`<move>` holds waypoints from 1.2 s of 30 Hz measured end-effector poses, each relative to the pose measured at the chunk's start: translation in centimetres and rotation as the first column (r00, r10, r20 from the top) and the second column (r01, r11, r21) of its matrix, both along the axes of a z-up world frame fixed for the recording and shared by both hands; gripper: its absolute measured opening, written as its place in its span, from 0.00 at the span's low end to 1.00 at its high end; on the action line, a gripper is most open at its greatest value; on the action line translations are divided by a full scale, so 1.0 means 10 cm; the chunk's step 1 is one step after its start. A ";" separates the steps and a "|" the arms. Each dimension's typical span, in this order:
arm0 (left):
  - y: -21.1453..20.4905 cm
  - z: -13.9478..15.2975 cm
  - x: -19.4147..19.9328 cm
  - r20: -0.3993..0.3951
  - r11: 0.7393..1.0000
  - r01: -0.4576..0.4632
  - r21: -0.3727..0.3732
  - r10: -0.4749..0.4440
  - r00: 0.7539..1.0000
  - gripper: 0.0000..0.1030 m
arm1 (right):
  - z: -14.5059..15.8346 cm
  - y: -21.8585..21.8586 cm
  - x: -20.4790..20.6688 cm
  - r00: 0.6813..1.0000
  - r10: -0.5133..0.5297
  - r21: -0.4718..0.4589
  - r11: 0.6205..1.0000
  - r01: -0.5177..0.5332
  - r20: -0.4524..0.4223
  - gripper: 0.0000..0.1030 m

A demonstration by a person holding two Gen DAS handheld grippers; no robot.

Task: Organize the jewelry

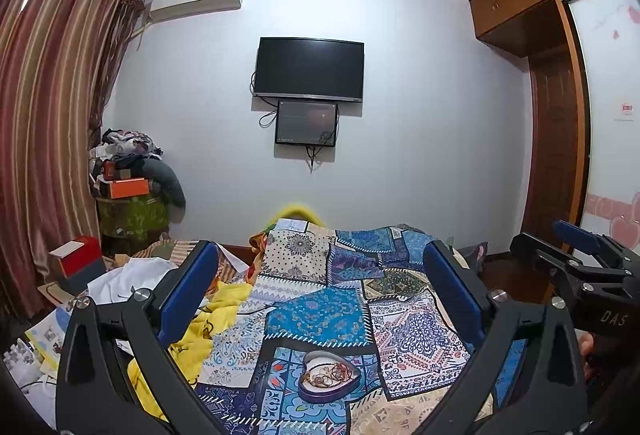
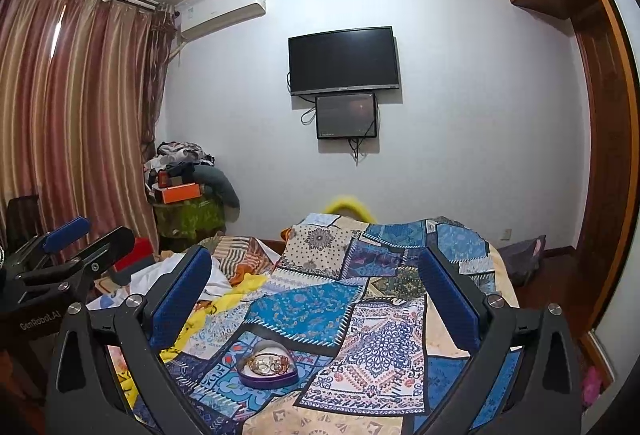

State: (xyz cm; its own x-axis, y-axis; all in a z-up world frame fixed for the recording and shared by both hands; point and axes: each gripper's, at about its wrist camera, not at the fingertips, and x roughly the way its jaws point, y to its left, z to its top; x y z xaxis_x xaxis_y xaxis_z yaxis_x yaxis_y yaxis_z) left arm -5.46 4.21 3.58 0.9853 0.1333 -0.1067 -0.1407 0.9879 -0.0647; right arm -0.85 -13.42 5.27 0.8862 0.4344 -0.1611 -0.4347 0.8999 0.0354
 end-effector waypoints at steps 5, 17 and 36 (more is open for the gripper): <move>0.01 -0.01 0.01 -0.001 1.000 -0.001 -0.006 0.001 1.000 1.00 | 0.01 0.00 0.00 1.000 0.002 -0.005 1.000 -0.002 -0.004 0.99; 0.05 -0.02 0.01 -0.002 1.000 -0.005 -0.010 0.004 1.000 1.00 | 0.04 0.06 -0.02 1.000 0.011 -0.028 1.000 -0.011 -0.002 1.00; 0.04 -0.05 0.02 -0.010 1.000 0.021 -0.013 -0.021 1.000 1.00 | 0.07 0.08 -0.02 1.000 0.016 -0.023 1.000 -0.016 0.003 1.00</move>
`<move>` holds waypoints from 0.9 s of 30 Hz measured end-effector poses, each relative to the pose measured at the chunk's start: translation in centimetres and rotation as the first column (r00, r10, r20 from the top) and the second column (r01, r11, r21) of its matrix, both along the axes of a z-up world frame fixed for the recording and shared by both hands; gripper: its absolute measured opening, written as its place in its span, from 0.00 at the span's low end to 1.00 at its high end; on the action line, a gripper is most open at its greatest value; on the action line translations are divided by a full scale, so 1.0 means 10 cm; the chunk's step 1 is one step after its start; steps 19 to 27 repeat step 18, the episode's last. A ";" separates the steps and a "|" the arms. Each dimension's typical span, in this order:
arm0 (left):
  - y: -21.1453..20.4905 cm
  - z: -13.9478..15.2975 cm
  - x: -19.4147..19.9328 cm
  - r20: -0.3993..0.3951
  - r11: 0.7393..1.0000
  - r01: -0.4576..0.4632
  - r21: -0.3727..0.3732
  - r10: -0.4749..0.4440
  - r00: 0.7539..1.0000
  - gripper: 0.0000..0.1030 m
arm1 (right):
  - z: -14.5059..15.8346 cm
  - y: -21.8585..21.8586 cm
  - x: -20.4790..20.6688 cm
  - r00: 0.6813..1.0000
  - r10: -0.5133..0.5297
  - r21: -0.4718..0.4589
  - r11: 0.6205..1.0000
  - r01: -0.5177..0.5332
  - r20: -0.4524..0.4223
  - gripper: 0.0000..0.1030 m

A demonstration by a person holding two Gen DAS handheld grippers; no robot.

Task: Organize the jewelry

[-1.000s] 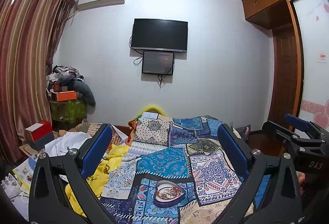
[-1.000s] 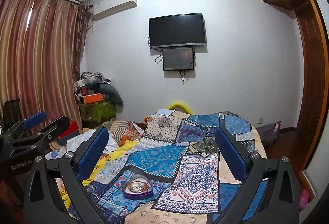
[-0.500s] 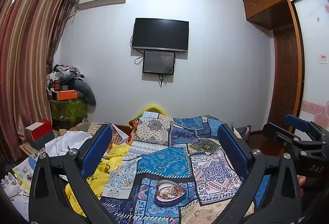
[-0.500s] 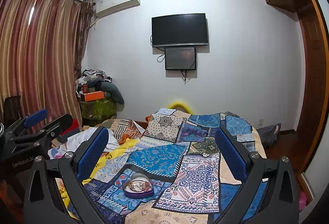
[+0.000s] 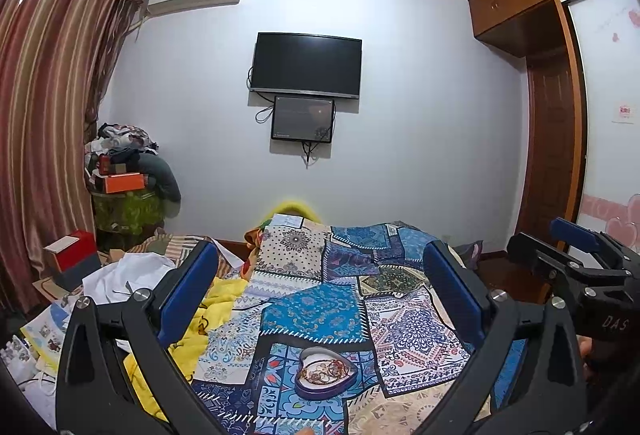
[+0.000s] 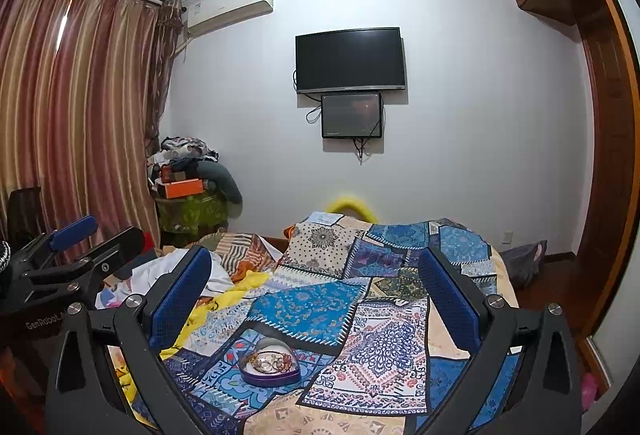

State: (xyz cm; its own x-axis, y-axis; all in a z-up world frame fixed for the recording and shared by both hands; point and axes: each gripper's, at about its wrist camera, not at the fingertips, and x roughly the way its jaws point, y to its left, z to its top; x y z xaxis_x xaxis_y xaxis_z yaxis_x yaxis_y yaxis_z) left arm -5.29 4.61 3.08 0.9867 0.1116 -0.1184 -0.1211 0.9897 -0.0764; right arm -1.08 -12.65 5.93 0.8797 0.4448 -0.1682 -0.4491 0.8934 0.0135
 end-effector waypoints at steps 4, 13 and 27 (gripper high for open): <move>0.00 0.01 -0.01 0.003 1.000 0.004 -0.001 -0.004 1.000 1.00 | 0.00 -0.02 -0.01 1.000 0.002 0.013 1.000 -0.002 0.010 1.00; -0.01 0.01 0.01 -0.001 1.000 0.012 -0.004 -0.012 1.000 1.00 | -0.02 -0.02 0.02 1.000 0.004 0.015 1.000 -0.004 -0.002 1.00; -0.01 0.01 0.01 -0.003 1.000 0.013 -0.002 -0.013 1.000 1.00 | -0.03 -0.02 0.03 1.000 0.005 0.013 1.000 -0.005 -0.005 1.00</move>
